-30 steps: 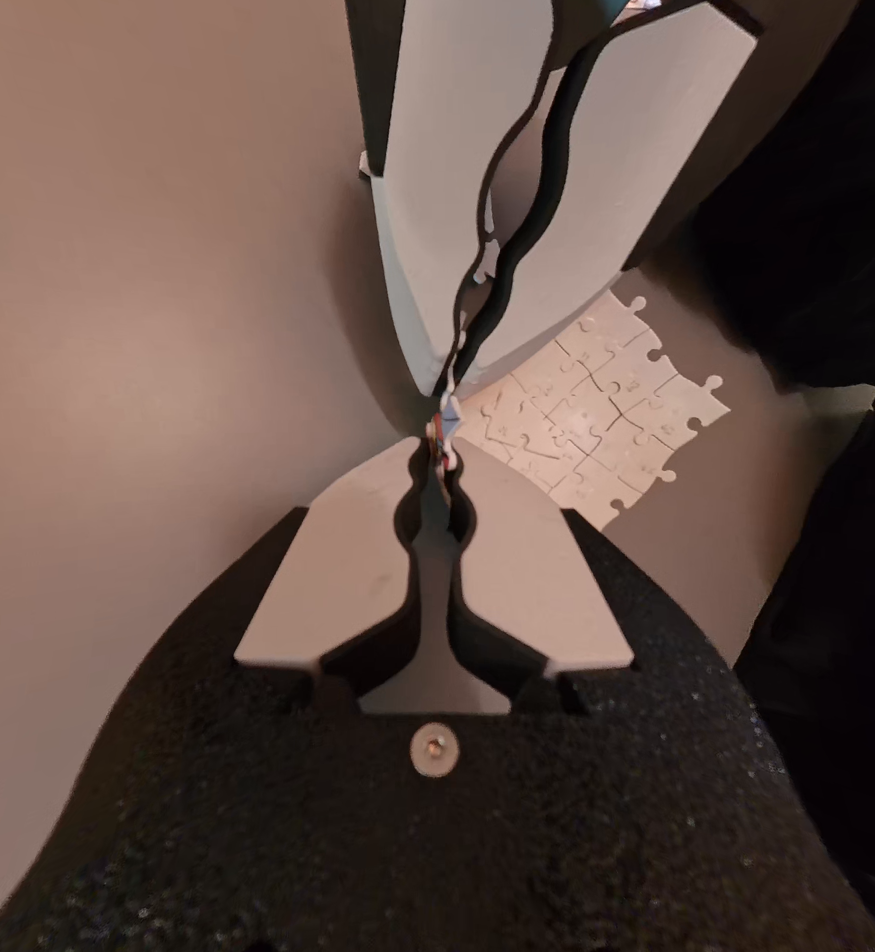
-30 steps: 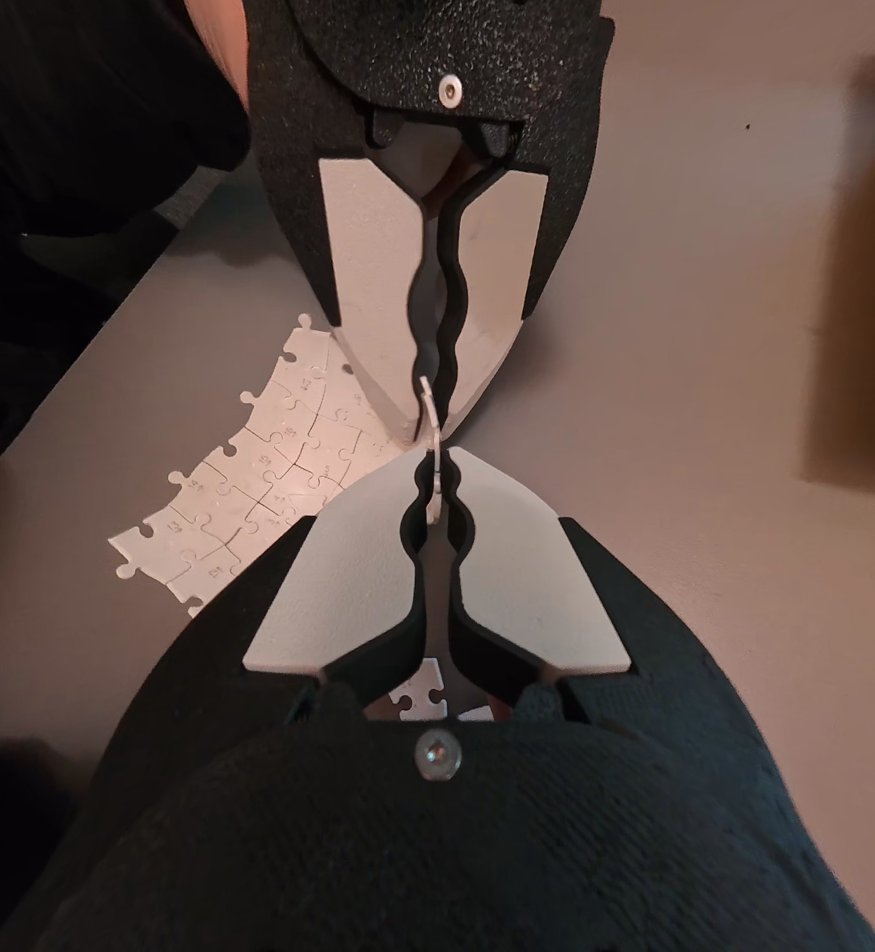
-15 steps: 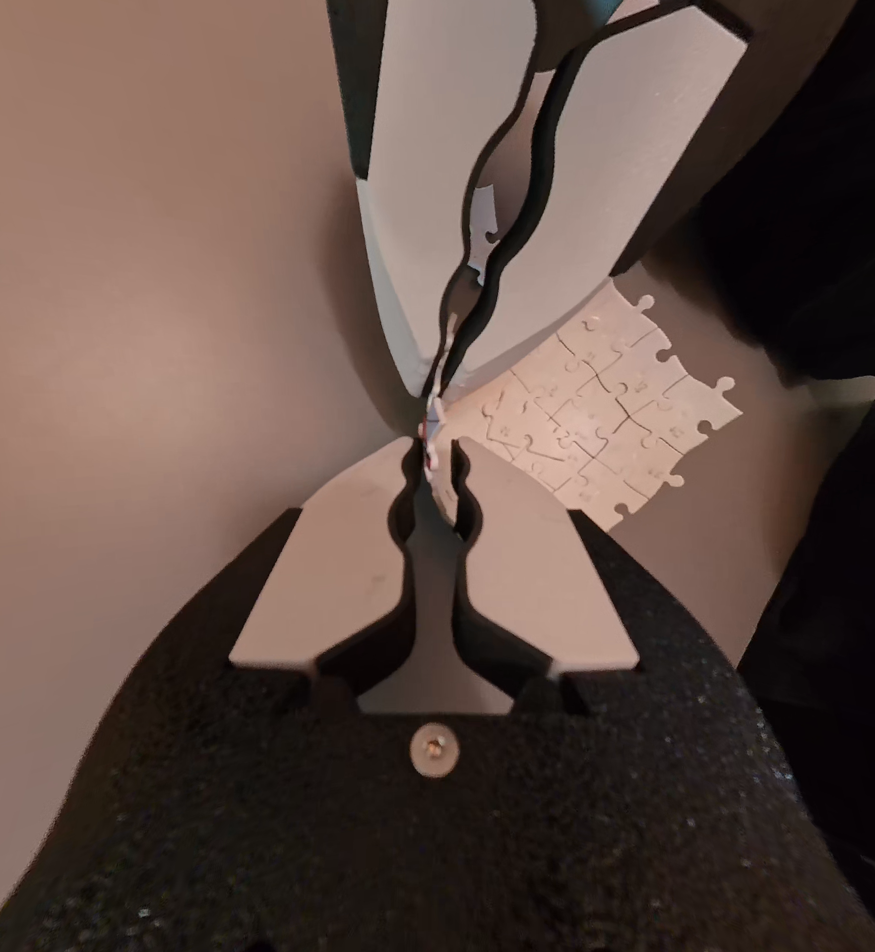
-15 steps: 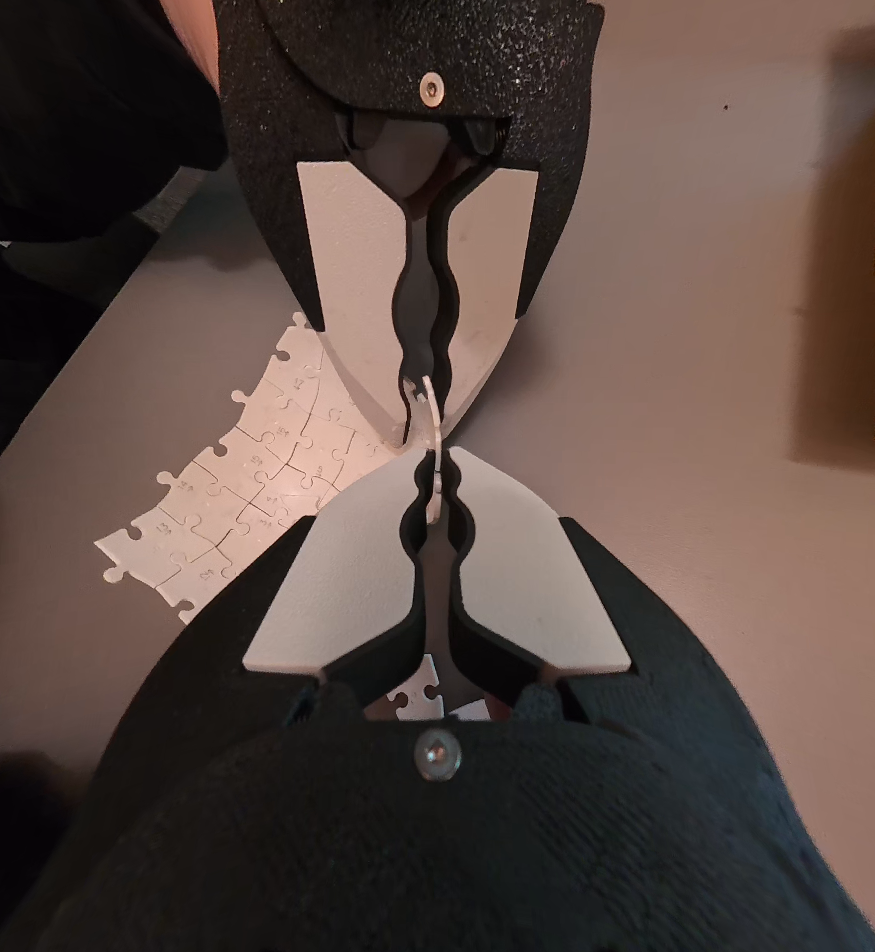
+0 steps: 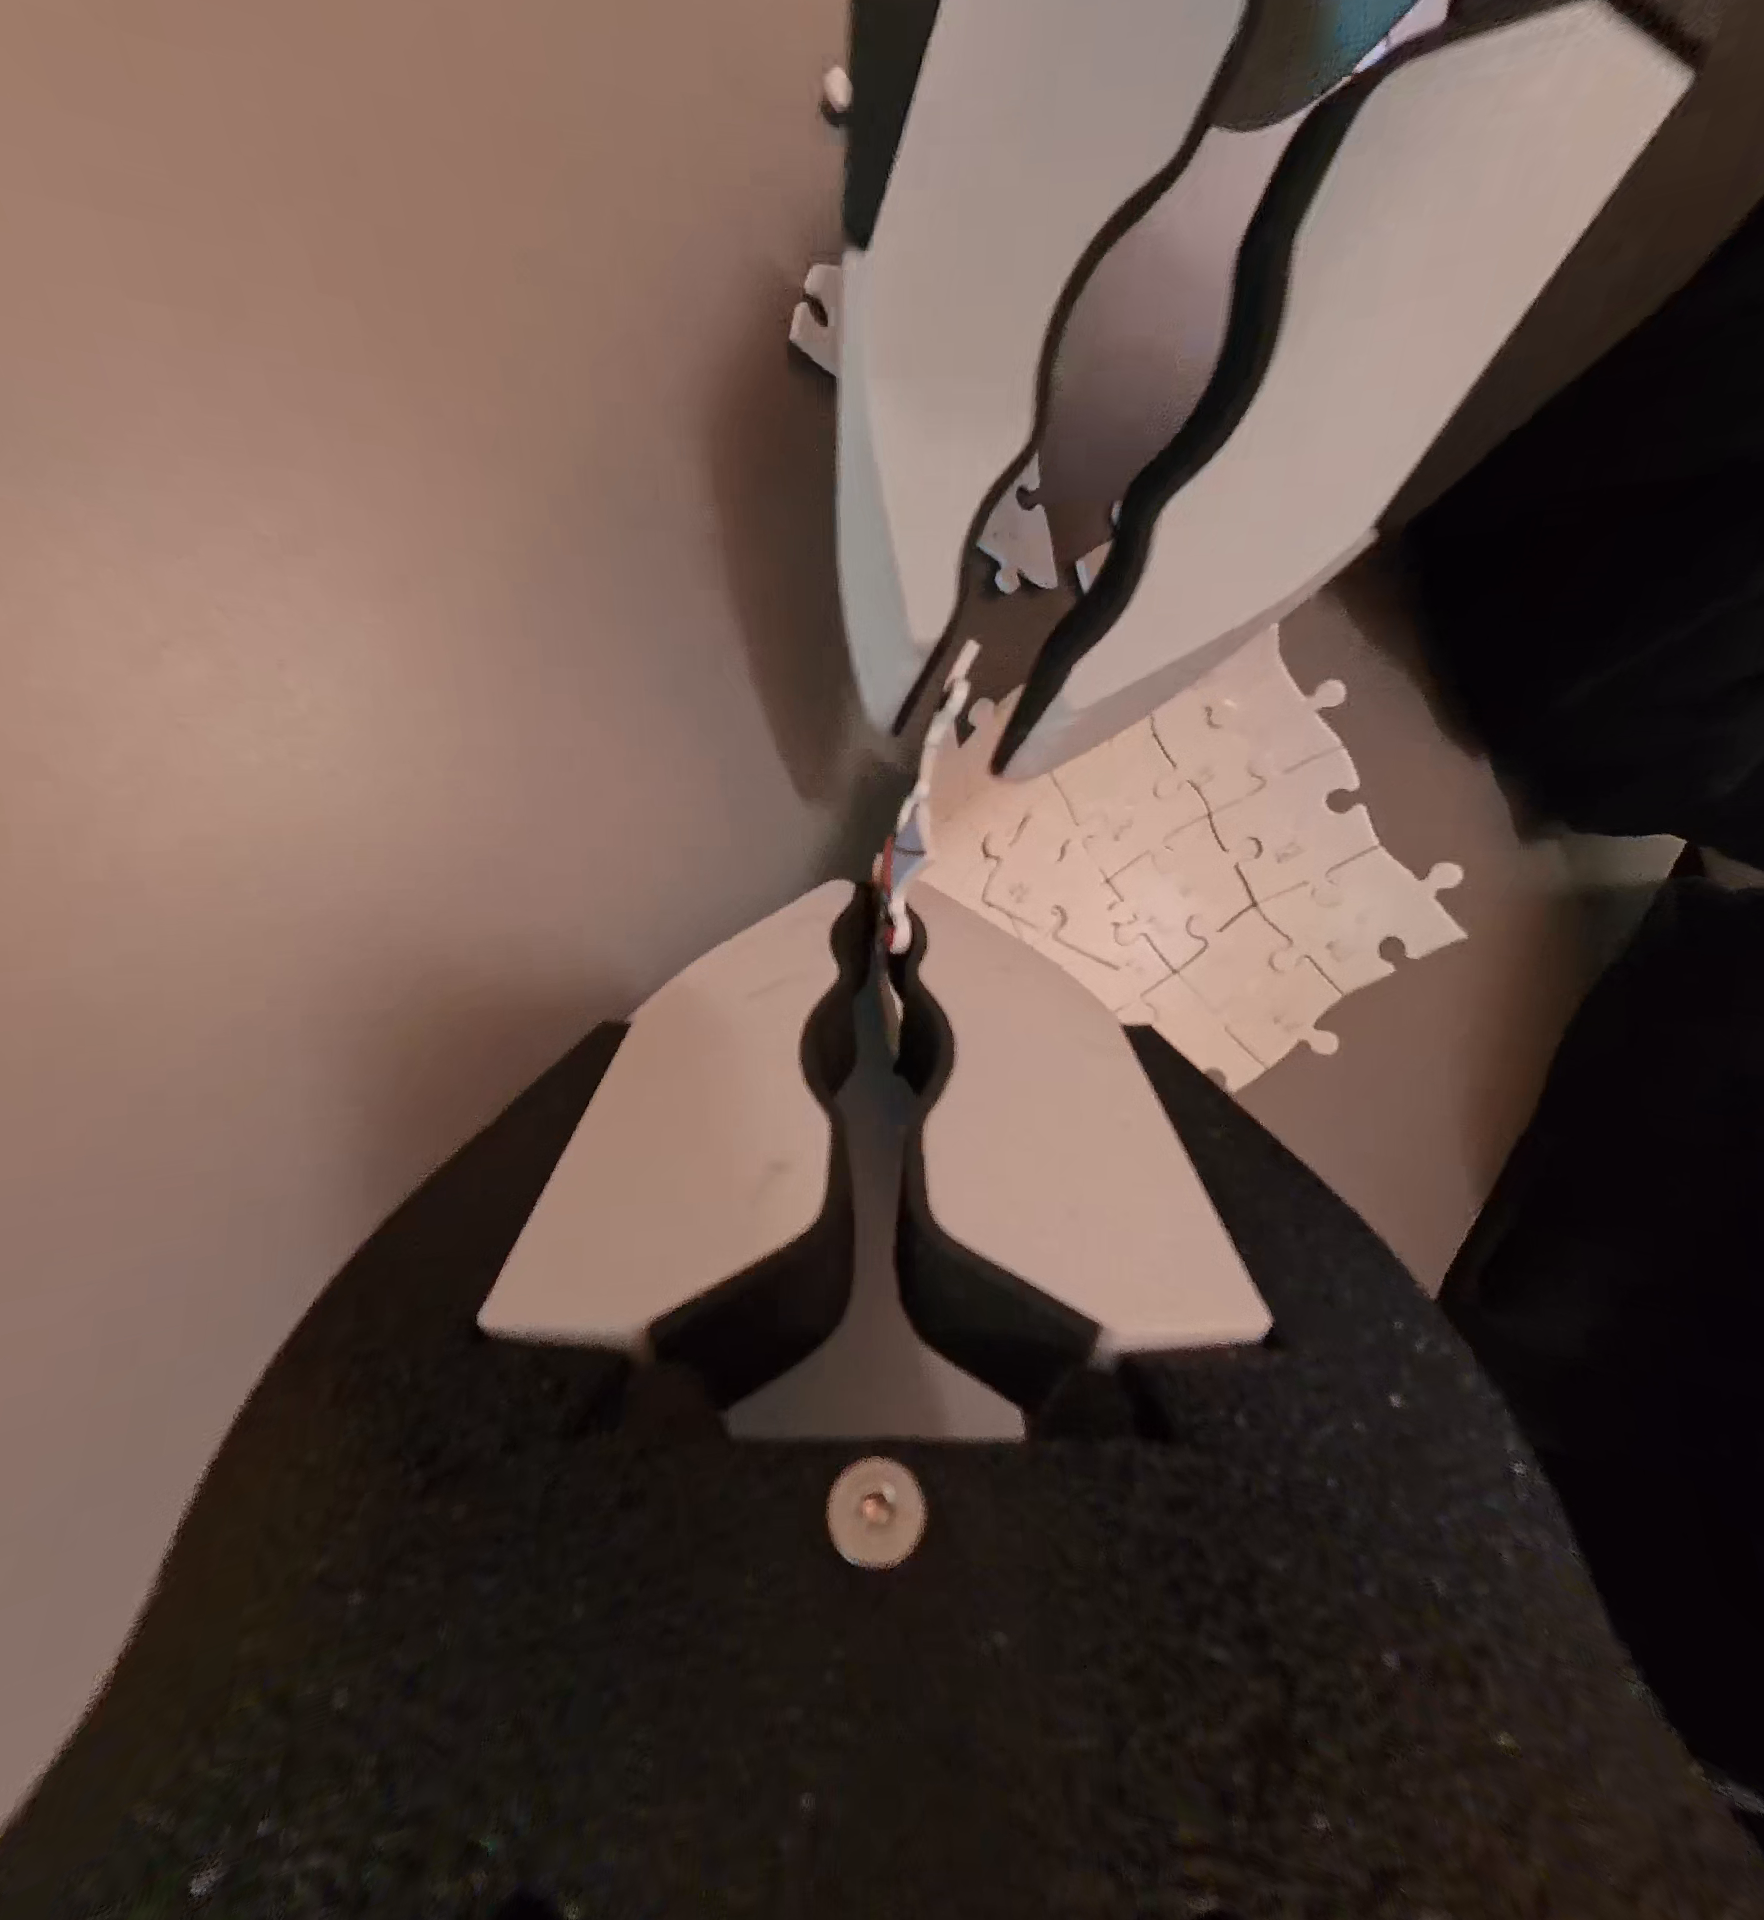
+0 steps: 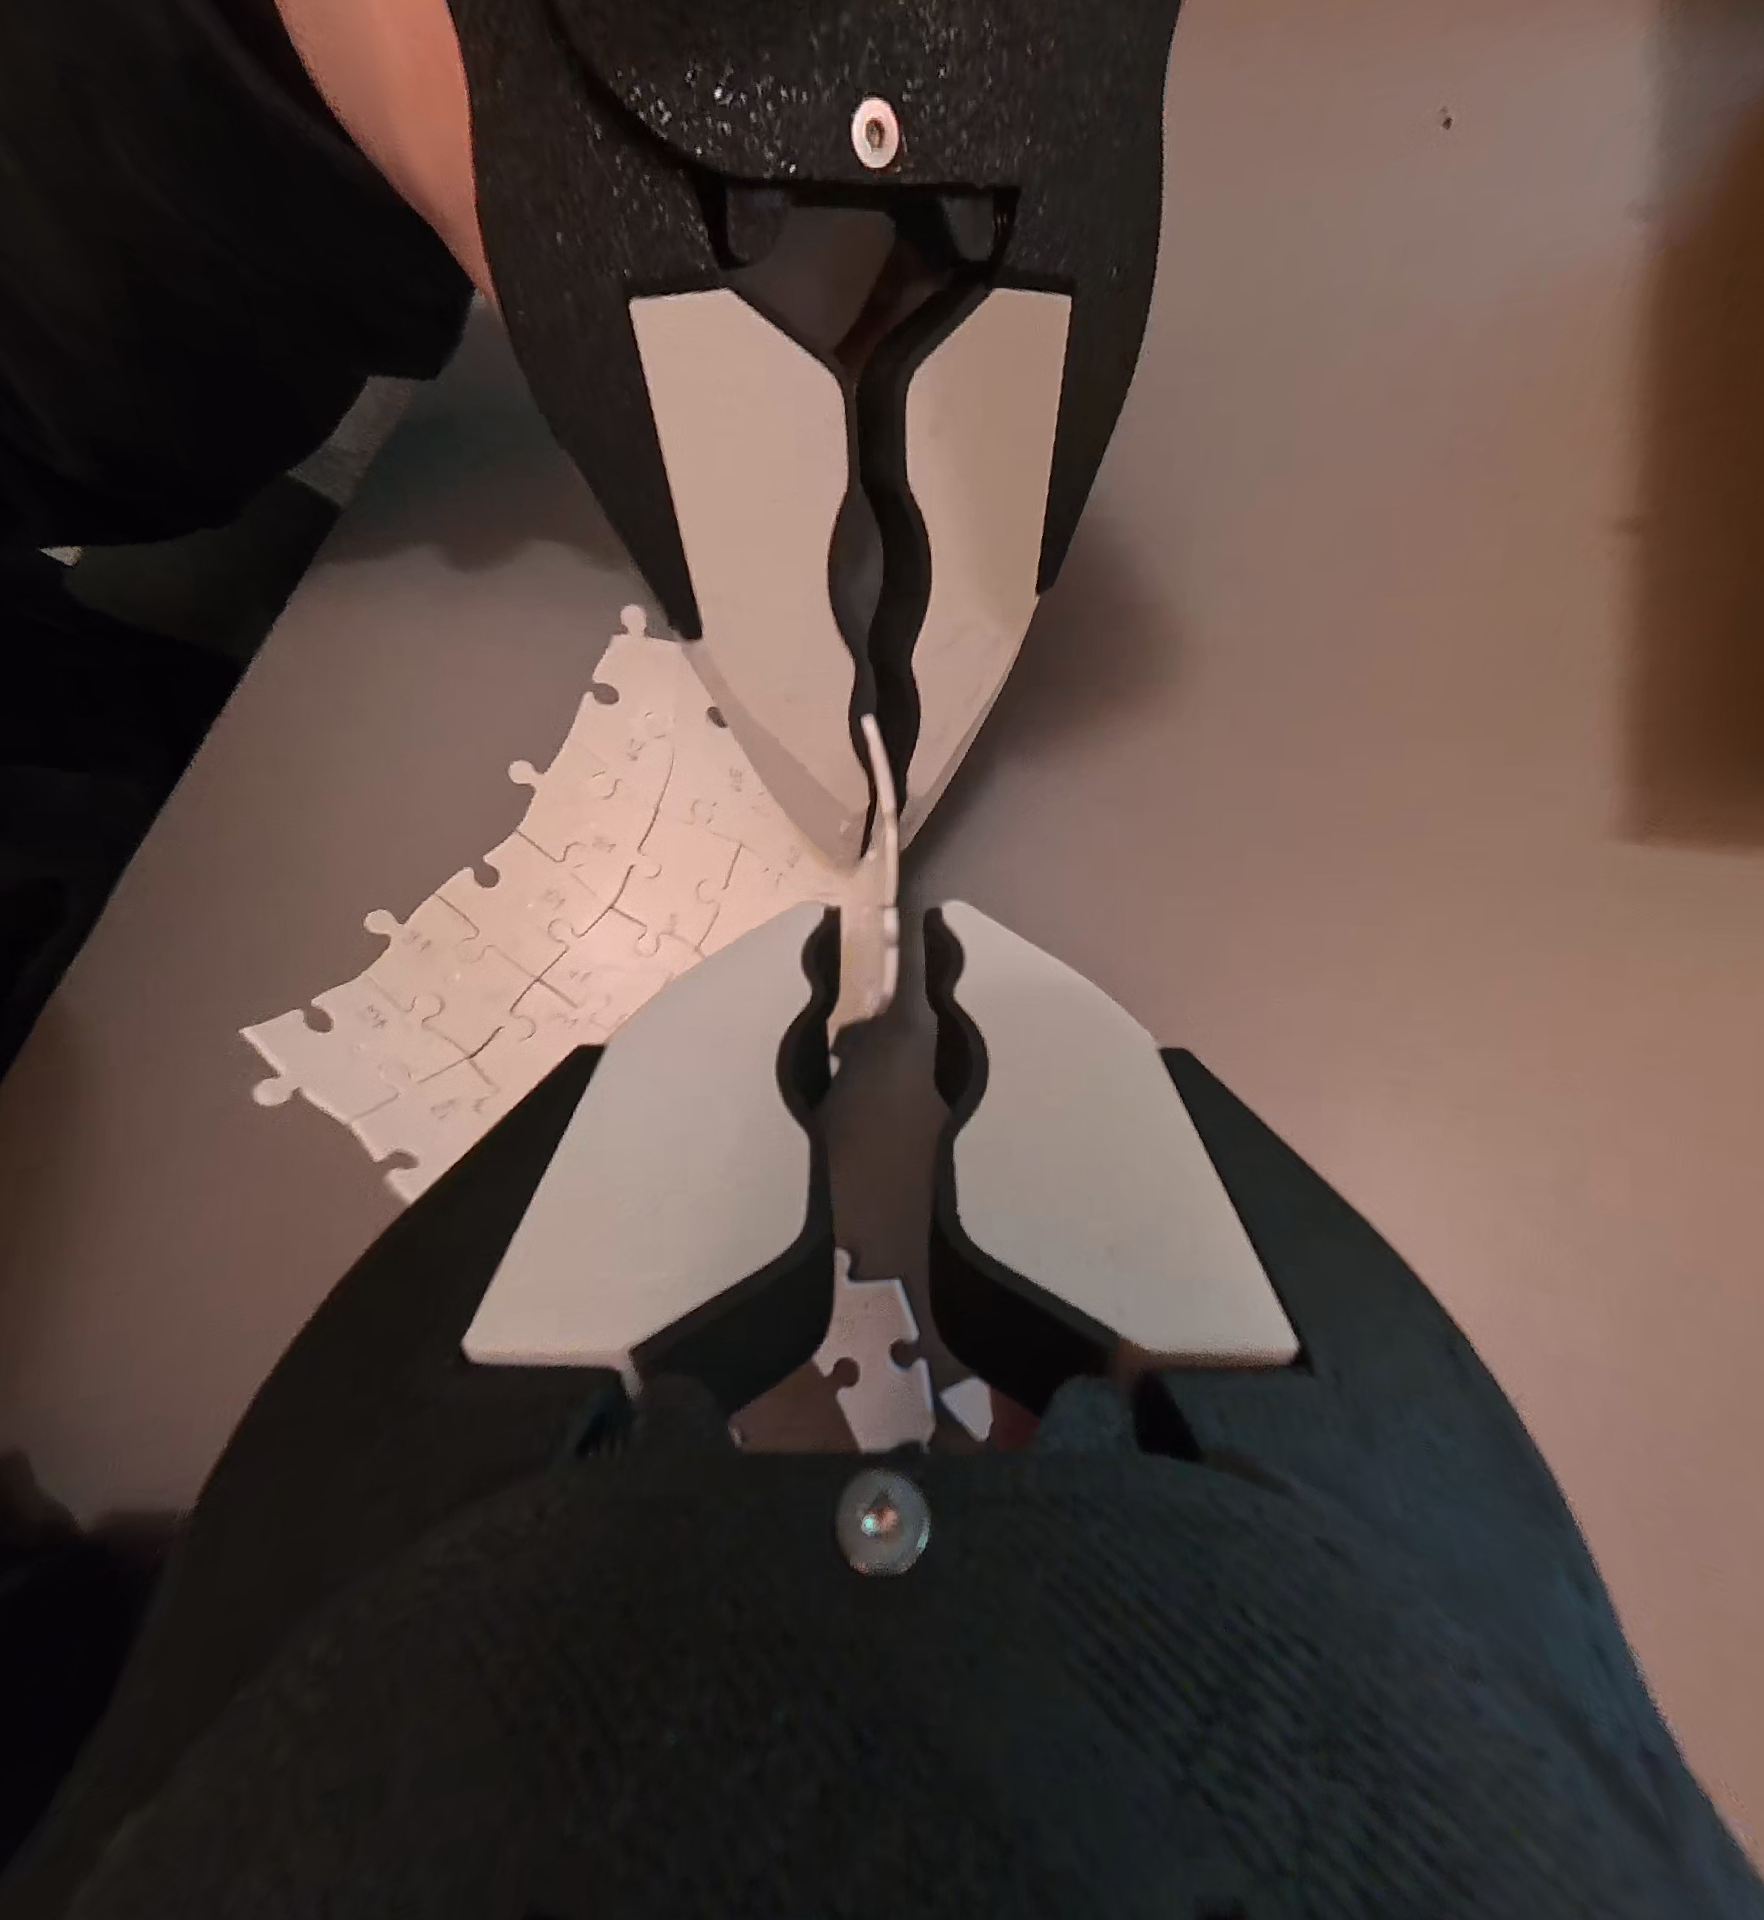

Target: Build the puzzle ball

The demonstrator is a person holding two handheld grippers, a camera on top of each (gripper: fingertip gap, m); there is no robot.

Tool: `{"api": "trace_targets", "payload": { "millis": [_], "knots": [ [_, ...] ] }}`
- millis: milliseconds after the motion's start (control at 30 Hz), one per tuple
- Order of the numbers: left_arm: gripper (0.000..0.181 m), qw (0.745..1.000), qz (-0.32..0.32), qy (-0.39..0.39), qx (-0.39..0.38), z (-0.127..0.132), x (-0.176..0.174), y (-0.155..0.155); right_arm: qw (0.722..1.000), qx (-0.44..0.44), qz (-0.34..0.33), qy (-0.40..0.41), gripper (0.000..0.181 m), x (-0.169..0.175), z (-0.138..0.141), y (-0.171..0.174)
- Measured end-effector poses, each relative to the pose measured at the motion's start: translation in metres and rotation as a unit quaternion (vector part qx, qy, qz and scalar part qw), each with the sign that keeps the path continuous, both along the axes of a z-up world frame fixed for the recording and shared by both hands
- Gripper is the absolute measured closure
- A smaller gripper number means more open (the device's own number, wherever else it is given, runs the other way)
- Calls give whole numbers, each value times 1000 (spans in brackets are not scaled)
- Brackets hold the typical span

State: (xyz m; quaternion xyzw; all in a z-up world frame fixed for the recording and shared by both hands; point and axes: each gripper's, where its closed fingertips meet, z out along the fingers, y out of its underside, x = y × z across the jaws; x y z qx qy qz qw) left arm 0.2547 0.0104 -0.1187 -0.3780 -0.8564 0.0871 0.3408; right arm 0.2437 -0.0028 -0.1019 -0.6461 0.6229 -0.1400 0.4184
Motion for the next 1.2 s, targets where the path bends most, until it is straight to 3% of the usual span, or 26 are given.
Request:
{"api": "trace_targets", "payload": {
  "millis": [133,267,533,767,967,1100,1200],
  "knots": [
    [180,1000,5,-3,-3,1,0,-1,998,59,-23,-21,160,-10,13,0],
    [180,1000,12,-7,-13,3,-1,-3,995,94,-17,23,153,-12,-2,9],
    [180,998,12,-35,-54,7,3,-8,995,77,-24,54,150,-9,-16,5],
    [180,996,-23,-19,-81,10,-2,-7,997,52,-32,37,145,-11,-4,-7],
    [180,996,-10,-26,-80,11,-7,-12,995,65,10,80,148,-11,-13,6],
    [180,995,-12,-36,-92,12,-8,-14,993,76,18,92,171,-10,-19,8],
    [180,995,-12,-39,-93,12,-8,-14,993,79,19,82,174,-9,-18,7]
  ]
}}
